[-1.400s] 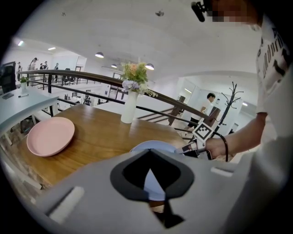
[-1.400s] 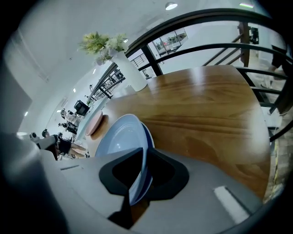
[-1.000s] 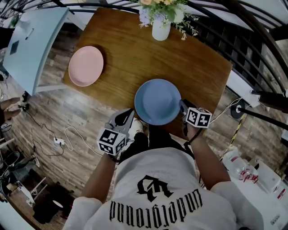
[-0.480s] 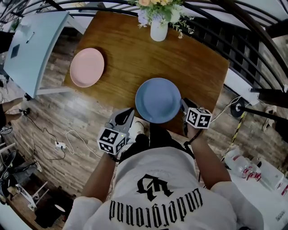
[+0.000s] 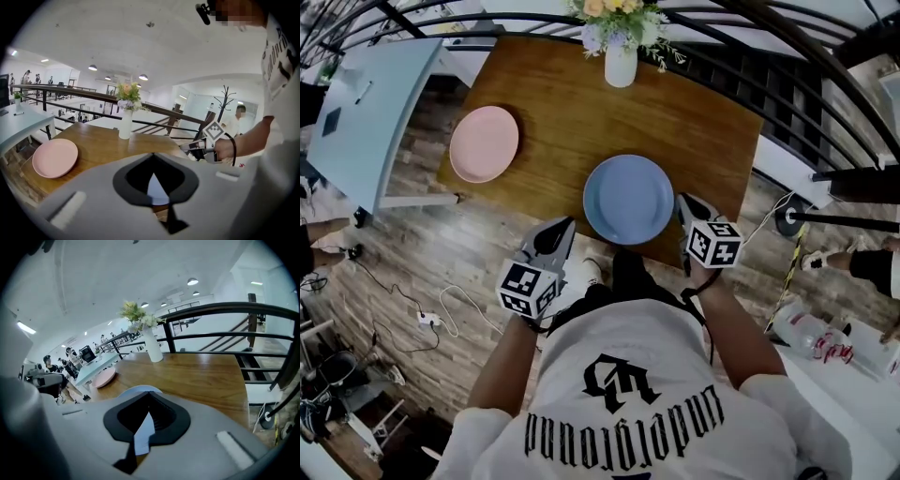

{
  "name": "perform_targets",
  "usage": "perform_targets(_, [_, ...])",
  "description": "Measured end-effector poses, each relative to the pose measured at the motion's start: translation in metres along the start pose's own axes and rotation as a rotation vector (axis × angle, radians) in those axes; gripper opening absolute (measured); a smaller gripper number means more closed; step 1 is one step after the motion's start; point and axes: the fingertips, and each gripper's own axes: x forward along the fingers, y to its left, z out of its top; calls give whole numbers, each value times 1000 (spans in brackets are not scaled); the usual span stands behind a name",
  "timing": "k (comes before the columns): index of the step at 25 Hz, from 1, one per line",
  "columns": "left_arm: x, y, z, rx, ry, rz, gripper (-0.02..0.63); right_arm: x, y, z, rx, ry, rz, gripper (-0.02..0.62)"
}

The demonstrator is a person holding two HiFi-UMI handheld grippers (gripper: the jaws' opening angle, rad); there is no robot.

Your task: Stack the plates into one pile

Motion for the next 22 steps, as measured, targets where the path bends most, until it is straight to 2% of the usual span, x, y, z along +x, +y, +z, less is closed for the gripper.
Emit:
perform_targets(11, [-46, 5, 45, 67, -125, -14, 46, -57, 73, 51, -161, -178, 30, 3])
perform_targets(17, [-79, 5, 76, 122, -207, -32, 46, -91, 119, 76, -215, -284, 39, 3])
perform_targets(22, [-100, -5, 101, 164, -266, -29, 46, -123, 136, 95, -239, -367, 43, 3])
